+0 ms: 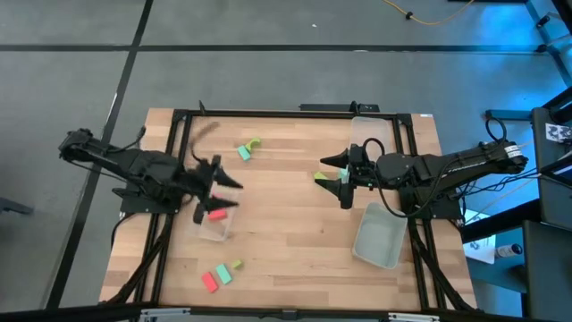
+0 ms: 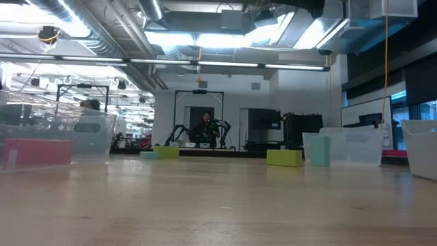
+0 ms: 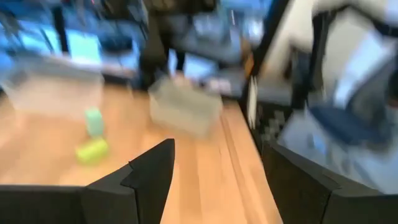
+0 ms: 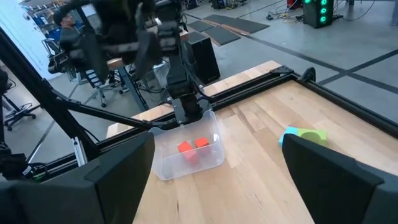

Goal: Sort & place blocks by color
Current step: Put the orange block into the middle left transparent bin

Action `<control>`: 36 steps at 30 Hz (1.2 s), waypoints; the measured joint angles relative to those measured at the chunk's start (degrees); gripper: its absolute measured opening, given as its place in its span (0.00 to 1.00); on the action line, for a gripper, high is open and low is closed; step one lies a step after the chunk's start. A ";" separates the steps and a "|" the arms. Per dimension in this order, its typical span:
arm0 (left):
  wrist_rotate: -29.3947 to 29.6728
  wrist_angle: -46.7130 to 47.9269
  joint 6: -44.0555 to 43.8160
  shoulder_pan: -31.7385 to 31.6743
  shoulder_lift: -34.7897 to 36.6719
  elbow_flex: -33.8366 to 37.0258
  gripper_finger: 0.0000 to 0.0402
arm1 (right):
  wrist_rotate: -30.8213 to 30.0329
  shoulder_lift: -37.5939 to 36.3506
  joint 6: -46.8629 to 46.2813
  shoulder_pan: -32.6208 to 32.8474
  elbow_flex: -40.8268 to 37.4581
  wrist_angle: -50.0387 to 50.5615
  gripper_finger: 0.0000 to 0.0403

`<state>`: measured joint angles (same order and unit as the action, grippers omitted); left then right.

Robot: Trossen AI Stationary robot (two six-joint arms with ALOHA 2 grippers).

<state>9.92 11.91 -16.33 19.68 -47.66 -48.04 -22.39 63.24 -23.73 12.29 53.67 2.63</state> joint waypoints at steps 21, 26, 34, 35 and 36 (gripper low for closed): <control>-3.64 19.98 1.51 33.85 -35.91 -8.28 0.58 | 0.02 -0.02 -0.05 0.00 0.00 6.03 0.88; -4.86 19.95 1.51 36.60 -41.72 -8.28 0.58 | 0.02 -0.02 -0.21 0.00 0.00 6.94 0.88; -4.92 19.97 2.99 35.75 -48.16 -8.28 0.58 | 0.03 -0.02 -0.33 0.00 0.00 6.88 0.88; -4.96 20.02 2.97 35.62 -48.69 -8.28 0.58 | 0.04 -0.02 -0.72 0.00 0.00 6.84 0.88; -5.10 20.02 2.95 35.50 -49.11 -8.28 0.58 | 0.04 -0.02 -1.38 0.00 0.00 6.86 0.88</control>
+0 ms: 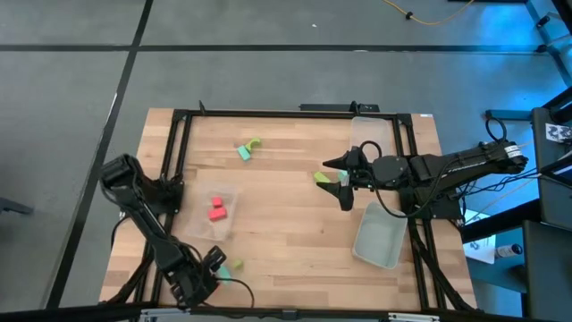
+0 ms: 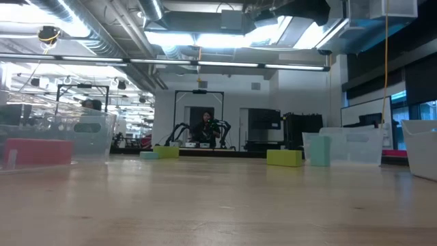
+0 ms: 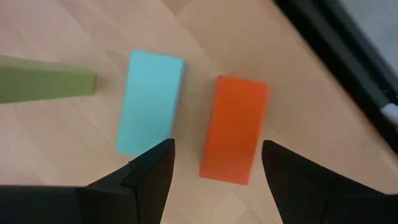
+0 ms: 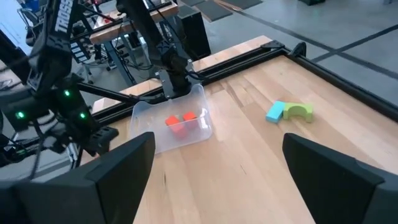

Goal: Sort & place blocks by color
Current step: Put the orange block into the middle left transparent bin

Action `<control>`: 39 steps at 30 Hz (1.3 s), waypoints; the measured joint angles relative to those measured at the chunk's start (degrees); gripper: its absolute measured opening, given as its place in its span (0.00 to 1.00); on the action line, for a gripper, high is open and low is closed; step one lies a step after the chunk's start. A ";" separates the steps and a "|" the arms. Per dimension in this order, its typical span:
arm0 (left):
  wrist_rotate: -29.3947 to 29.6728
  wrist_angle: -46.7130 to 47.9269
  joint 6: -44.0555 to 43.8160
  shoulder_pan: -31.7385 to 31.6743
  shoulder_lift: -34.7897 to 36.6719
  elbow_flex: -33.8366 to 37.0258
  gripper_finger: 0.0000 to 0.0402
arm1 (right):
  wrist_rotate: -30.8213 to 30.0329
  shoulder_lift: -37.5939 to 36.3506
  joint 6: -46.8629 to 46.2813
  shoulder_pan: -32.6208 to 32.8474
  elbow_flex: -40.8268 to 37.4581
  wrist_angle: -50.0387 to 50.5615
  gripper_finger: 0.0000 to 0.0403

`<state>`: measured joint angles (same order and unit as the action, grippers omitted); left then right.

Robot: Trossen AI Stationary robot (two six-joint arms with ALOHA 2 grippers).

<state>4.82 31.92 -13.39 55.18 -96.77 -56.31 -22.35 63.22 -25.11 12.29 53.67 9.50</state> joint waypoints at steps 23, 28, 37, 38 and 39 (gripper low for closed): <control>-1.05 -5.72 0.48 0.66 -1.78 3.52 0.58 | -0.07 0.00 -0.28 0.00 0.00 -0.20 0.88; -0.83 -5.99 0.91 0.63 -1.69 4.15 0.57 | -0.07 0.00 -0.12 0.00 0.00 -0.22 0.88; -0.93 -5.51 -0.70 0.61 -1.72 4.24 0.32 | -0.07 0.00 -0.08 0.00 0.00 -0.22 0.88; -1.21 -5.47 -1.00 0.61 -1.61 4.24 0.30 | -0.07 0.00 -0.10 0.00 0.00 -0.22 0.88; -1.54 -5.42 -1.10 0.61 -1.49 4.24 0.30 | -0.07 0.00 -0.13 0.00 0.00 -0.22 0.88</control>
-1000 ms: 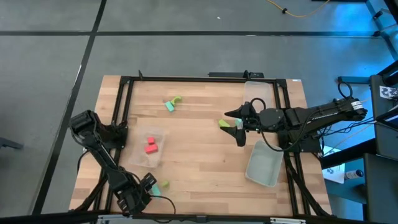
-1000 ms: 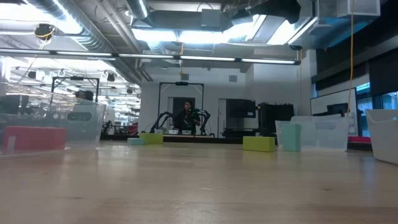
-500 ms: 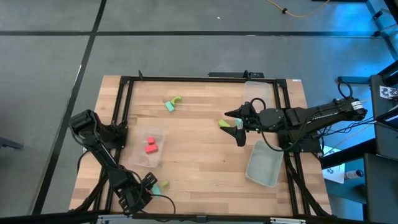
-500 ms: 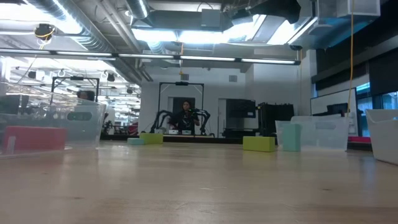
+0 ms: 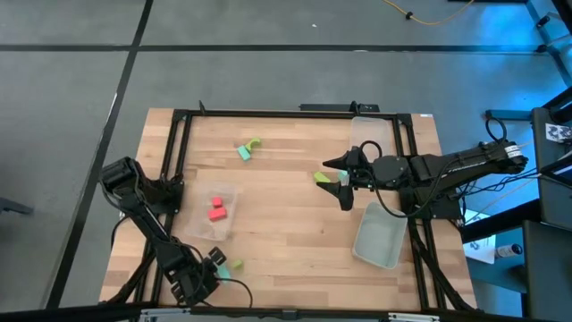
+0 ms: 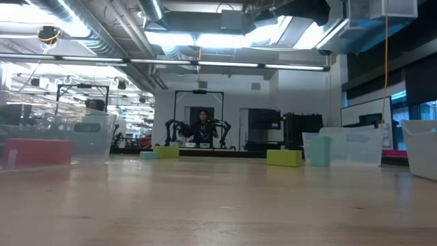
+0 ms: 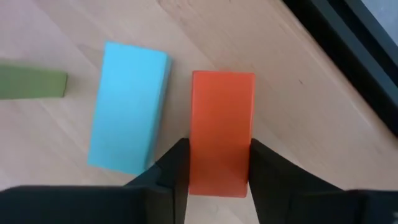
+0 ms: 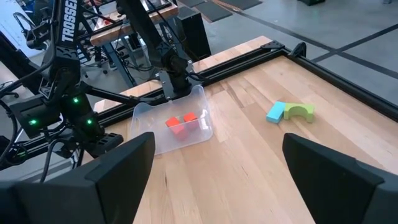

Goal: Sort & place blocks by color
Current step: Put the orange block into the middle left transparent bin

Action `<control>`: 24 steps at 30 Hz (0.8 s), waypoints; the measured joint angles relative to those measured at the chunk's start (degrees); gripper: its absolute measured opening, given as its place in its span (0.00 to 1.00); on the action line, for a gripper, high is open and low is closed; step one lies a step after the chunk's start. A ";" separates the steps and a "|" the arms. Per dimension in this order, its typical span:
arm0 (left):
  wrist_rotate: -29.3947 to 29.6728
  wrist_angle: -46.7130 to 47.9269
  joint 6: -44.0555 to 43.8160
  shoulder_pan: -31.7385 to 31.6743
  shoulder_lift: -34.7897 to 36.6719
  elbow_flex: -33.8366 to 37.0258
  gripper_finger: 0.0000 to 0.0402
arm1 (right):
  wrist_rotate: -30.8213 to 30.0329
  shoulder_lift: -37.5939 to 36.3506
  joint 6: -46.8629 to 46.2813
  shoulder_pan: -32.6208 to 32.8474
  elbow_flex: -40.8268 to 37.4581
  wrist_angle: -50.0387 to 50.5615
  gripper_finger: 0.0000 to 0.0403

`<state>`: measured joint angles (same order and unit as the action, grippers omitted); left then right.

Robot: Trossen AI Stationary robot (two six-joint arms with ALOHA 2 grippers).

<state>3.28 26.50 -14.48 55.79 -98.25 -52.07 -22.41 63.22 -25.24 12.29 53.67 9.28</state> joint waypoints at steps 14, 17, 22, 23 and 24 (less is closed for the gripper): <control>5.75 22.57 -26.14 0.01 25.91 -1.44 0.30 | 2.45 0.01 -2.01 -0.01 0.00 -2.29 0.88; 14.15 27.09 -31.13 -2.90 33.89 -3.16 0.30 | 3.08 0.01 -5.77 0.00 0.00 -3.08 0.88; 27.19 33.02 -22.54 -15.63 39.08 -9.67 0.30 | 4.90 0.38 -12.89 -0.02 0.00 -5.08 0.88; 28.40 32.31 -18.02 -19.05 39.25 -10.63 0.30 | 5.37 0.65 -14.20 -0.02 0.00 -5.60 0.88; 28.91 31.09 -13.06 -22.59 39.21 -11.38 0.30 | 5.63 1.03 -15.59 -0.02 0.00 -5.92 0.88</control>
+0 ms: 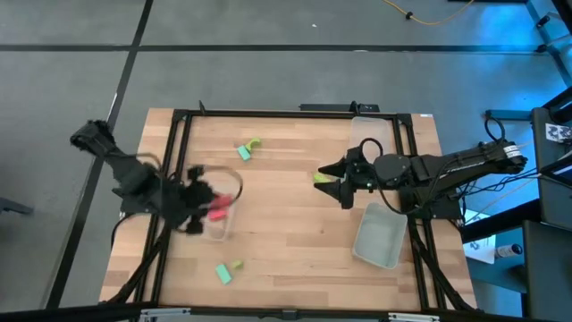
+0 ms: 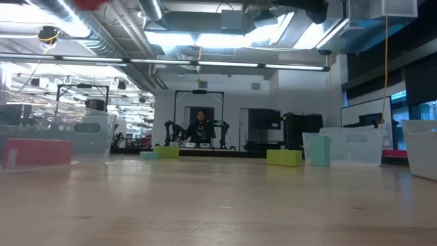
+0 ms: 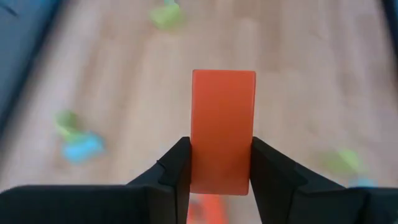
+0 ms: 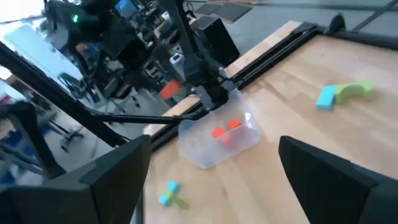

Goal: Sort & place blocks by color
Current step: Put the orange block into the middle left transparent bin

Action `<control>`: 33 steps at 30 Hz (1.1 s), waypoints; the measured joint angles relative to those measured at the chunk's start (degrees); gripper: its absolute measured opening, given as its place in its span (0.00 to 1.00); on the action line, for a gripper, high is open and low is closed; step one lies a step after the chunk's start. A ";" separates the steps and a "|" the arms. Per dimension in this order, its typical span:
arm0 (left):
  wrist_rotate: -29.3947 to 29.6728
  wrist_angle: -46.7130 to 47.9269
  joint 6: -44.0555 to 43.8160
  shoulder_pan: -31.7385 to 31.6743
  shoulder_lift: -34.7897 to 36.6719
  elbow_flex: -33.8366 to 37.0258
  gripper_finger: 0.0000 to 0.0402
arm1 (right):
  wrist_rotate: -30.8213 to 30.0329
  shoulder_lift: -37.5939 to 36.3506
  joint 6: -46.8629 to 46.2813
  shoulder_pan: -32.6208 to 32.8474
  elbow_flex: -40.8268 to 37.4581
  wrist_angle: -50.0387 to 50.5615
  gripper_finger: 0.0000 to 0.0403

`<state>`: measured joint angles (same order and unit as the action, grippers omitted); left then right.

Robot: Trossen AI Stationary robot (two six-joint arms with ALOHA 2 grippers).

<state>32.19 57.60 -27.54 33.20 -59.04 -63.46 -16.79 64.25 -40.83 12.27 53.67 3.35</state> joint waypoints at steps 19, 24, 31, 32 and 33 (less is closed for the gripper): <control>-12.68 -36.86 33.38 -27.09 -23.07 -0.38 0.30 | 1.70 15.89 -24.86 -6.47 -0.02 -5.57 0.88; -13.23 -40.48 32.60 -26.40 -26.59 -0.38 0.30 | 2.50 18.36 -26.44 -7.45 0.00 -6.25 0.88; -11.99 -42.51 32.21 -26.56 -29.01 -0.38 0.30 | 4.62 21.31 -27.05 -7.37 0.00 -6.32 0.83; -11.81 -42.43 32.19 -26.54 -29.03 -0.38 0.30 | 4.58 21.31 -27.24 -7.41 0.00 -6.36 0.82; -11.81 -42.61 32.19 -26.54 -29.03 -0.38 0.30 | 4.52 21.31 -27.33 -7.41 0.00 -6.61 0.80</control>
<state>20.38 14.98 4.64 6.66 -88.07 -63.83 -12.27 85.56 -68.16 4.87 53.67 -3.26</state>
